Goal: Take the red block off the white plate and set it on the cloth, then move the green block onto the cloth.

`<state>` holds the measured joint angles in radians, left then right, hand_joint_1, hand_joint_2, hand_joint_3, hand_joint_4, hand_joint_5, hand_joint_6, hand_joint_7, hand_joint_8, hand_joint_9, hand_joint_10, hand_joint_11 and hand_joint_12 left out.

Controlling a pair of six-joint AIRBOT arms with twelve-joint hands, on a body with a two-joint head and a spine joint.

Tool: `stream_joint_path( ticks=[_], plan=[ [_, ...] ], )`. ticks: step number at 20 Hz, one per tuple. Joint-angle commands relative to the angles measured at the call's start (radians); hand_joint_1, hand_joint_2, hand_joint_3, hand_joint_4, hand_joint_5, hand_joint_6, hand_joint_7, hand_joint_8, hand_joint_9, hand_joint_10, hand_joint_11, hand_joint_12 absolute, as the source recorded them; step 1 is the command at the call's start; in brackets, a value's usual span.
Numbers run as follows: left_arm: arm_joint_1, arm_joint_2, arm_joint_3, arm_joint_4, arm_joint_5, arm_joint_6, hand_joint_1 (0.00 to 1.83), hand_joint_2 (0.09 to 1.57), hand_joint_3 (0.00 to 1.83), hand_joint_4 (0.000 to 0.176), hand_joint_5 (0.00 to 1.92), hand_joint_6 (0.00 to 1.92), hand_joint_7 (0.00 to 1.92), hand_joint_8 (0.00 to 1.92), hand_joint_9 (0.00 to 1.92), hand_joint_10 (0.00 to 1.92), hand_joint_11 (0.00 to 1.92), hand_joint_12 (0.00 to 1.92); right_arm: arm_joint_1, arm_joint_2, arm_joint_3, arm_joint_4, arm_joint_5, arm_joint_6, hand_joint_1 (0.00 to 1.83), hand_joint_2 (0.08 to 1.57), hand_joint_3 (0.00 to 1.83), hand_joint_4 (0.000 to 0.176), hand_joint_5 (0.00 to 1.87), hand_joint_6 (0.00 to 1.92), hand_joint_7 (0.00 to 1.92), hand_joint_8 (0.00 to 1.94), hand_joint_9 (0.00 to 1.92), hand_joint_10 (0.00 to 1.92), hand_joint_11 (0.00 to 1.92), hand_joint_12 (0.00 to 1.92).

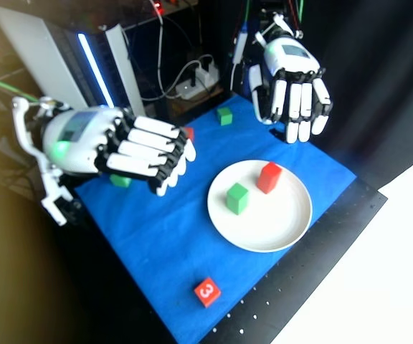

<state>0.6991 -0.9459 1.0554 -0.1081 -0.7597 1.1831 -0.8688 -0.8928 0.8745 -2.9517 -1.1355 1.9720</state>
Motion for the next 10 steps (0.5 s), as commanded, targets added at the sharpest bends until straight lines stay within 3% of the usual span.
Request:
stream_joint_path(
  ticks=[1, 3, 5, 6, 10],
  plan=[
    [-0.014, -0.009, 0.008, -0.004, -0.117, 0.000, 0.82, 1.04, 0.00, 0.053, 0.40, 0.07, 0.33, 0.01, 0.24, 0.18, 0.00, 1.03, 0.013, -0.001, 0.001, -0.028, -0.117, -0.004, 1.20, 0.65, 0.56, 0.000, 0.52, 0.90, 0.50, 0.97, 0.38, 1.23, 0.19, 1.78],
    [-0.015, -0.013, 0.014, -0.011, -0.116, 0.000, 0.82, 1.04, 0.00, 0.057, 0.43, 0.04, 0.28, 0.00, 0.25, 0.14, 0.00, 1.07, 0.013, -0.001, 0.001, -0.028, -0.117, -0.004, 1.21, 0.65, 0.55, 0.000, 0.52, 0.89, 0.48, 0.97, 0.37, 1.23, 0.18, 1.79],
    [-0.015, -0.018, 0.020, -0.012, -0.109, 0.000, 0.83, 1.04, 0.00, 0.044, 0.43, 0.04, 0.27, 0.00, 0.25, 0.12, 0.00, 1.06, 0.013, -0.001, 0.001, -0.026, -0.117, -0.004, 1.21, 0.63, 0.55, 0.000, 0.52, 0.89, 0.49, 0.97, 0.38, 1.22, 0.19, 1.78],
    [-0.017, -0.024, 0.026, -0.012, -0.101, 0.000, 0.81, 1.04, 0.00, 0.046, 0.43, 0.03, 0.31, 0.02, 0.27, 0.12, 0.00, 1.06, 0.013, -0.001, 0.001, -0.023, -0.117, -0.004, 1.21, 0.63, 0.55, 0.000, 0.54, 0.89, 0.50, 0.98, 0.38, 1.22, 0.19, 1.78],
    [-0.100, -0.087, 0.100, 0.004, 0.016, 0.000, 0.80, 1.01, 0.00, 0.044, 0.38, 0.00, 0.31, 0.00, 0.30, 0.14, 0.00, 1.31, 0.013, -0.001, 0.003, -0.010, -0.117, -0.004, 1.30, 0.67, 0.47, 0.000, 0.52, 0.91, 0.47, 1.05, 0.35, 1.29, 0.16, 1.80]
  ],
)
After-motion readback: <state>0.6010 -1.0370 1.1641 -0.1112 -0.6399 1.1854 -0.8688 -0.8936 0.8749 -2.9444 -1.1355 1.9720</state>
